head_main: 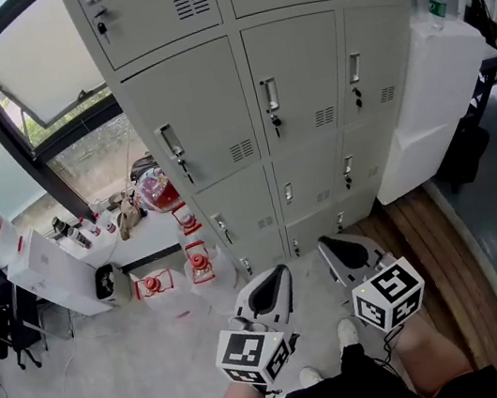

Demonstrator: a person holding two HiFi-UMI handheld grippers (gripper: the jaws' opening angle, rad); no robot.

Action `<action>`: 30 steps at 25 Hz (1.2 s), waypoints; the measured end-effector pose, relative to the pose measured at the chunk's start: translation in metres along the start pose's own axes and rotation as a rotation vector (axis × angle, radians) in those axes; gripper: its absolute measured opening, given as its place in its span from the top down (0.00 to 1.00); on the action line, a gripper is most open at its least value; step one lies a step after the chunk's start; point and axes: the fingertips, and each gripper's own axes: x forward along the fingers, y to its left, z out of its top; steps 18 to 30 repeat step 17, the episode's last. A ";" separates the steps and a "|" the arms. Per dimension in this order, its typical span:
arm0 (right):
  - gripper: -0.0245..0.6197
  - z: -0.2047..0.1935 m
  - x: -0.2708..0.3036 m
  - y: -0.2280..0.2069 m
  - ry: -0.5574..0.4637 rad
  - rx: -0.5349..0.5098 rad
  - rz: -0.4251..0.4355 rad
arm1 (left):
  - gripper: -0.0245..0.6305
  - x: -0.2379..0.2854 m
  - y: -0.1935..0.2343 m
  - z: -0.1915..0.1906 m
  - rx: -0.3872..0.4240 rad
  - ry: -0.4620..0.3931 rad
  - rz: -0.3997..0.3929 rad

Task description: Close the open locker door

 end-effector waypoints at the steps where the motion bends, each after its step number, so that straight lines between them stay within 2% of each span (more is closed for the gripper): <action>1: 0.88 0.000 0.000 0.001 0.000 0.000 0.000 | 0.94 0.000 0.000 0.000 0.000 0.000 0.000; 30: 0.88 -0.003 -0.003 0.009 0.014 -0.012 0.009 | 0.94 -0.007 -0.002 -0.001 0.002 0.004 -0.001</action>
